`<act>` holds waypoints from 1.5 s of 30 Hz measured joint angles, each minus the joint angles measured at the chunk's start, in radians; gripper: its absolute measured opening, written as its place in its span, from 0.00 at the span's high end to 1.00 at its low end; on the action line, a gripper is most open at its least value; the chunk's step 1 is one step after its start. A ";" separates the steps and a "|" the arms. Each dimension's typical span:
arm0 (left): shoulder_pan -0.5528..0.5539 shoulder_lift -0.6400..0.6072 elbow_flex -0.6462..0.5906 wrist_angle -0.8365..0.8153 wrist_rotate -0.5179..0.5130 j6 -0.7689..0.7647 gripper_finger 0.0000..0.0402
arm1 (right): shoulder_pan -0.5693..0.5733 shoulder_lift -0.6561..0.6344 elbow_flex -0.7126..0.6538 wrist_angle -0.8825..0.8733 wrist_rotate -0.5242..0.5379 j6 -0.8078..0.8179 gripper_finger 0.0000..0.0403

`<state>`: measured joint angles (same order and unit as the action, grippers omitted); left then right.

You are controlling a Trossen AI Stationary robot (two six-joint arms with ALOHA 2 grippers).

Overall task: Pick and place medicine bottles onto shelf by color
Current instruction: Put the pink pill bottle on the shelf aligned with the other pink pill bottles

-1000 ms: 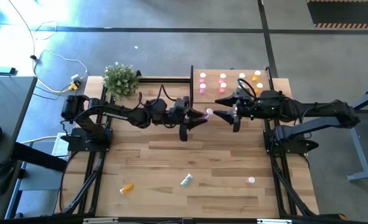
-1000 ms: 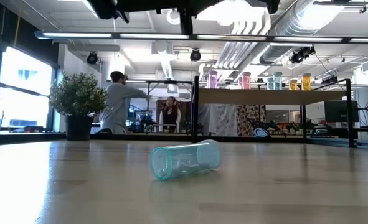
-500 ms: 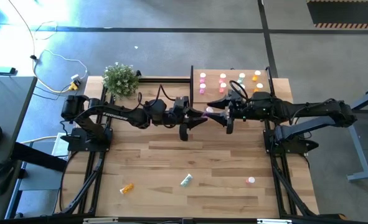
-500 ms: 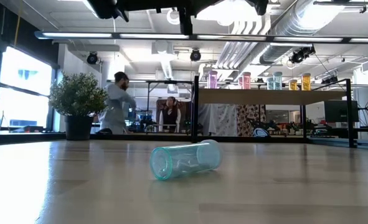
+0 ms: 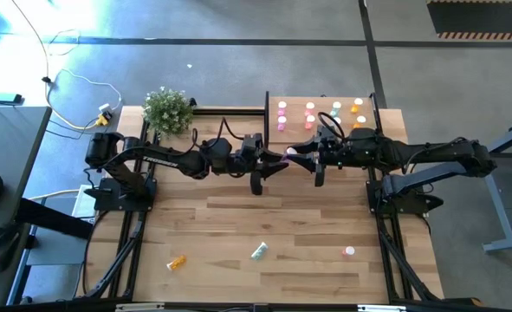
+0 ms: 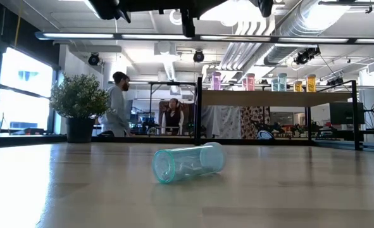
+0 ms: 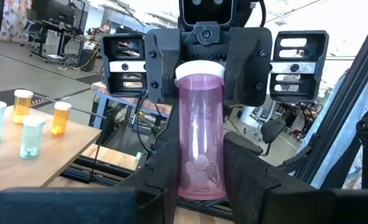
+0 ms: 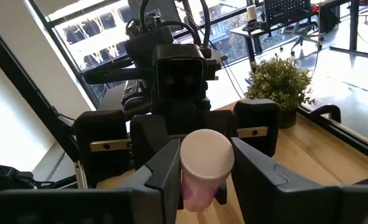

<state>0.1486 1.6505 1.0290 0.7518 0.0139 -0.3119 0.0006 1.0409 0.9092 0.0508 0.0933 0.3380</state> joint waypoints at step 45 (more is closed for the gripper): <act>0.257 -0.156 0.000 -0.434 0.121 0.008 0.40 | -0.209 0.036 0.002 -0.096 0.232 -0.275 0.73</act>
<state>0.4053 1.4948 1.0290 0.3181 0.1347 -0.3041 -0.2085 1.0770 0.9113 -0.0457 0.3251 0.0632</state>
